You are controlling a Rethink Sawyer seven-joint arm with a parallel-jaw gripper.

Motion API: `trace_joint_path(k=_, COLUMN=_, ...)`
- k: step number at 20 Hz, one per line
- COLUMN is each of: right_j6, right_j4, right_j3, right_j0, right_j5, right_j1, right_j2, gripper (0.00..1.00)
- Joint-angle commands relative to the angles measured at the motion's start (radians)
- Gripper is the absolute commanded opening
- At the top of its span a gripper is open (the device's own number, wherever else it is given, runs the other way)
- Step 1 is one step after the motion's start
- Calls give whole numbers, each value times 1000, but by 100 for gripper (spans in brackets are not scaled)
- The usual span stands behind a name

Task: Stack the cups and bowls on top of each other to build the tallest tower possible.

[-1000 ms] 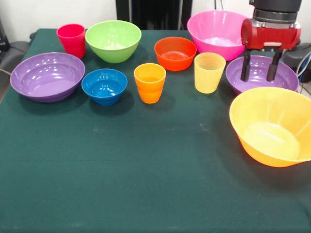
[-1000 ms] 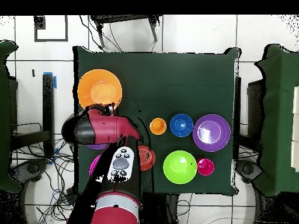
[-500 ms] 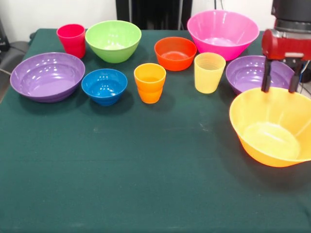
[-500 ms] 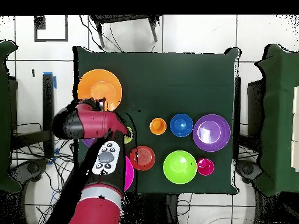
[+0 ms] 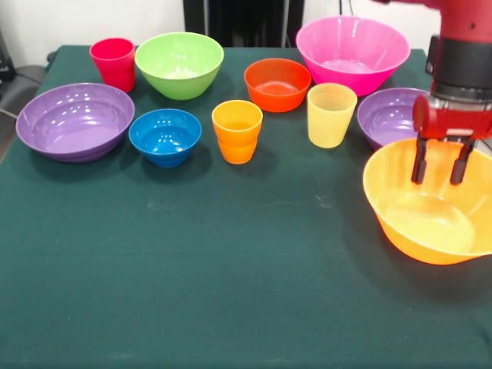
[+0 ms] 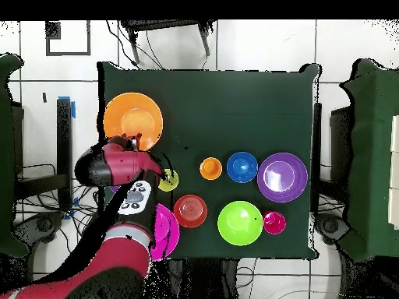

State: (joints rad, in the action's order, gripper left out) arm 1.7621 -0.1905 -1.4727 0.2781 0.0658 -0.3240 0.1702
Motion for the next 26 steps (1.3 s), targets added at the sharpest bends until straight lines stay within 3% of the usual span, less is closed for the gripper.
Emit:
trace_joint_path(k=1, right_j6=117, right_j4=18, right_j3=106, right_j0=16, right_j5=-77, right_j1=142, right_j2=-18, gripper=100)
trace_joint_path(k=12, right_j6=65, right_j4=54, right_j3=207, right_j0=-5, right_j5=-131, right_j1=228, right_j2=6, gripper=100)
trace_joint_path(k=26, right_j6=15, right_j4=173, right_j3=194, right_j0=-61, right_j5=-73, right_j1=186, right_j2=13, gripper=100)
